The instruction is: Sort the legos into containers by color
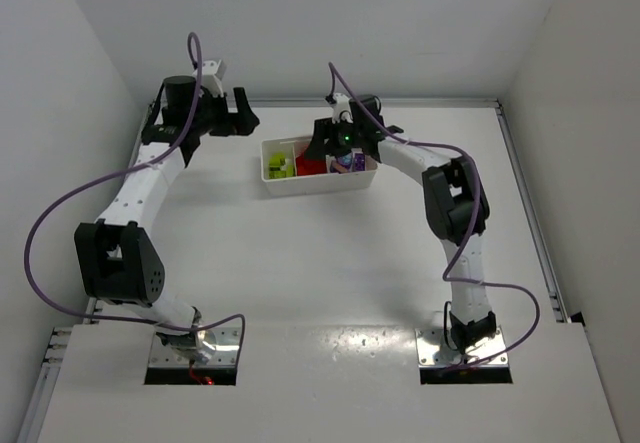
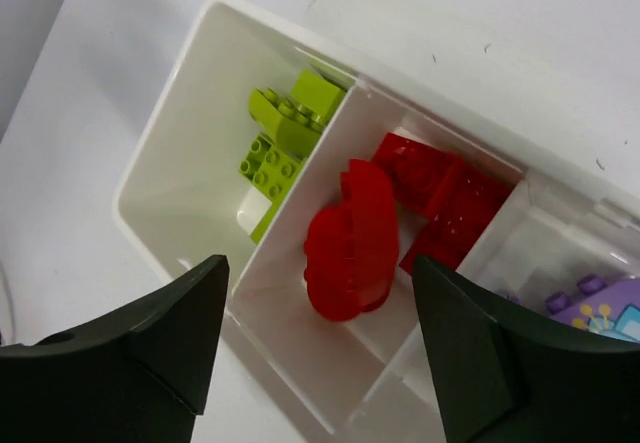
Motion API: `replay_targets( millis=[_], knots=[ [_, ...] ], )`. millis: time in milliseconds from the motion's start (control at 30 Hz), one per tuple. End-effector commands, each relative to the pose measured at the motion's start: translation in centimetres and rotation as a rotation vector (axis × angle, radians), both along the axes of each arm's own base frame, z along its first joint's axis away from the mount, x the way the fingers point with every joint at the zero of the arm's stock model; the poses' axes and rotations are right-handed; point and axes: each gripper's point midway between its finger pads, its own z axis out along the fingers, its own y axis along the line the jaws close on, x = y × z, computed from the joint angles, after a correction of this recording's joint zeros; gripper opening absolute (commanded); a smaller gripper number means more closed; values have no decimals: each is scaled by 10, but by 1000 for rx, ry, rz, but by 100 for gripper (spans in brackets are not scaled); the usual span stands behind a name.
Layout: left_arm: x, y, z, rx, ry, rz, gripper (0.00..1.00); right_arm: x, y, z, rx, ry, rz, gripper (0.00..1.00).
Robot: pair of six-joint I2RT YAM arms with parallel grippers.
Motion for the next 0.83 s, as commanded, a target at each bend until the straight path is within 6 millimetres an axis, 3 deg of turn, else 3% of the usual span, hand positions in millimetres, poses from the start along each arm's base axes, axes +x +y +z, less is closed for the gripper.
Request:
replay_targets(
  millis=[0,67,100,133,167,200,233,267,333,367,400,433,633,733,800],
  knots=[
    [-8,-5,-10,-36,36,-36,100,12,15,46,35,-125,8,75],
    [-8,-6,-20,-44,61,-32,100,6,11,53,31,-131,-1,81],
    [-9,-5,-25,-43,73,-32,100,2,8,79,43,-176,3,82],
    [-11,-5,-29,-43,82,-32,100,2,-1,89,41,-192,-21,83],
    [-14,-5,-38,-42,104,-31,100,-6,-7,87,29,-182,-33,83],
    [-15,-5,-43,-49,118,-27,100,-4,-24,96,19,-207,-60,83],
    [-16,-2,-48,-40,128,-9,100,-11,-39,126,13,-259,-93,83],
    [-17,0,-53,-34,137,2,100,-21,-53,118,-17,-245,-109,83],
    [-21,6,-73,-20,193,42,100,-29,-91,126,-72,-277,-166,84],
    [-20,9,-73,-11,192,58,100,-48,-107,132,-82,-285,-179,85],
    [-24,16,-87,3,223,100,100,-49,-135,130,-124,-294,-233,85],
    [-26,19,-88,11,223,115,100,-65,-152,106,-167,-235,-249,85],
    [-29,35,-113,64,263,169,100,-114,-253,69,-275,-161,-467,88],
    [-28,34,-118,62,276,164,100,-127,-280,52,-283,-116,-530,89],
    [-26,33,-120,66,273,151,100,-130,-287,55,-268,-116,-552,91]
  ],
)
